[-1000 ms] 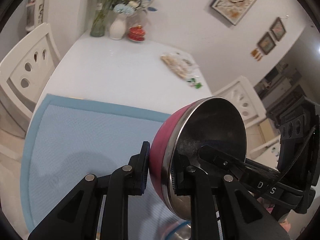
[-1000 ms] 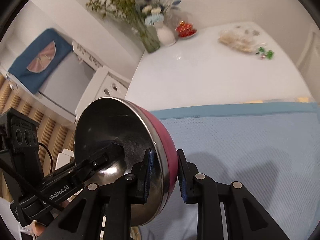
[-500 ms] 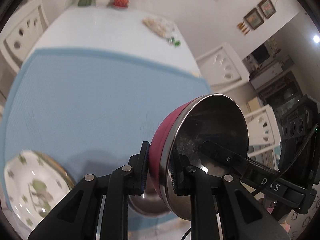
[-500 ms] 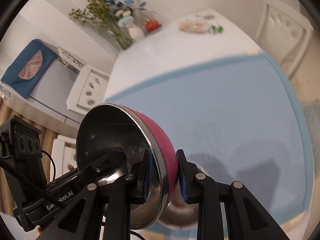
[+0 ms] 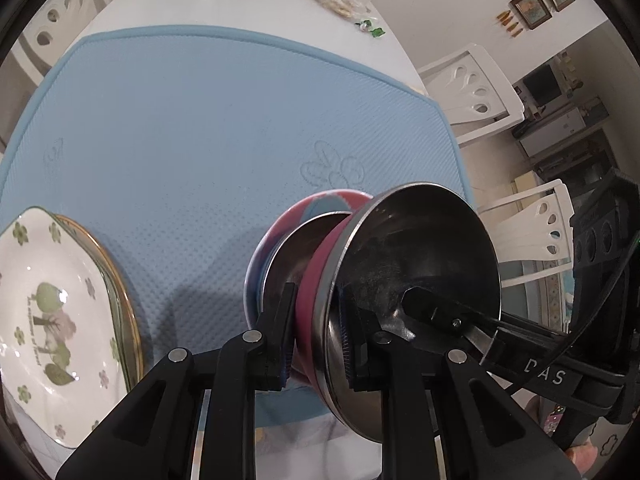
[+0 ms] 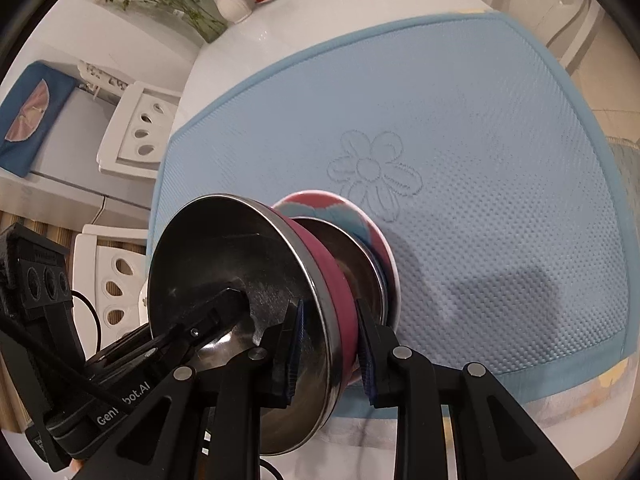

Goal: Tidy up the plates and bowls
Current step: 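Carry the magenta bowl over the nested blue bowl with both grippers, then lower the magenta bowl into the blue bowl with both grippers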

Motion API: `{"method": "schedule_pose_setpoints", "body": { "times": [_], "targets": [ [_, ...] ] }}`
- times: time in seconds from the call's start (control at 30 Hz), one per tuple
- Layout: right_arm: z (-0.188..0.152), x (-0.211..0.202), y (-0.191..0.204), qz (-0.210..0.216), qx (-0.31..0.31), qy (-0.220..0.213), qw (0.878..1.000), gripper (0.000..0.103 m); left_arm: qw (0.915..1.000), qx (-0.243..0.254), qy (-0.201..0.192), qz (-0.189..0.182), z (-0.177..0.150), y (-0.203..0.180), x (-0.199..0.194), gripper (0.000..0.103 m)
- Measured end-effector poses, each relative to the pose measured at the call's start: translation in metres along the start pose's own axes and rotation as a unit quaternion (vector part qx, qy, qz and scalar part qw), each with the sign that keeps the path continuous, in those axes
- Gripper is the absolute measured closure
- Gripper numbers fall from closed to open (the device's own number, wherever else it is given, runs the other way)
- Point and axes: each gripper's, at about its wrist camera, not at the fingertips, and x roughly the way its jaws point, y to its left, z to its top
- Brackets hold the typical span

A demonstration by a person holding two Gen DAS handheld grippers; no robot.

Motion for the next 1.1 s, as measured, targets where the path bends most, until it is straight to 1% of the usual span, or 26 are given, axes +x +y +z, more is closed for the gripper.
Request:
{"method": "schedule_pose_setpoints", "body": {
  "times": [0.17,0.3,0.37,0.57,0.67,0.73,0.77,0.83,0.97,1.1],
  "targets": [
    [0.001,0.007,0.002,-0.007,-0.004,0.009,1.000,0.078,1.0000,0.000,0.005,0.005,0.000,0.001,0.008,0.086],
    [0.001,0.012,0.003,-0.005,-0.002,0.013,1.000,0.078,1.0000,-0.004,0.005,0.002,-0.002,0.004,0.012,0.086],
    [0.000,0.012,0.002,-0.004,-0.001,0.013,1.000,0.078,1.0000,-0.001,0.009,0.004,-0.002,0.004,0.015,0.084],
    [0.000,0.013,-0.002,-0.001,0.005,0.010,1.000,0.078,0.9994,0.021,0.012,0.025,-0.002,0.001,0.019,0.081],
    [0.001,0.008,-0.012,-0.001,0.010,0.007,1.000,0.078,0.9990,0.034,0.014,0.025,-0.001,-0.001,0.017,0.081],
    [0.000,0.005,-0.015,0.002,0.013,0.005,1.000,0.078,0.9976,0.060,0.008,0.032,-0.003,-0.003,0.012,0.079],
    [0.000,0.002,-0.016,0.006,0.013,0.002,1.000,0.078,0.9970,0.067,0.004,0.038,-0.003,-0.004,0.010,0.075],
    [-0.001,-0.005,-0.016,0.018,0.012,-0.008,1.000,0.078,0.9959,0.076,-0.009,0.047,-0.004,-0.004,0.004,0.074],
    [-0.001,-0.012,-0.017,0.017,0.002,-0.022,1.000,0.078,0.9974,0.061,-0.009,0.036,-0.003,0.004,0.000,0.074],
    [-0.003,-0.011,-0.021,0.011,0.005,-0.017,1.000,0.078,0.9982,0.052,-0.006,0.028,-0.006,0.008,-0.001,0.074]
  ]
}}
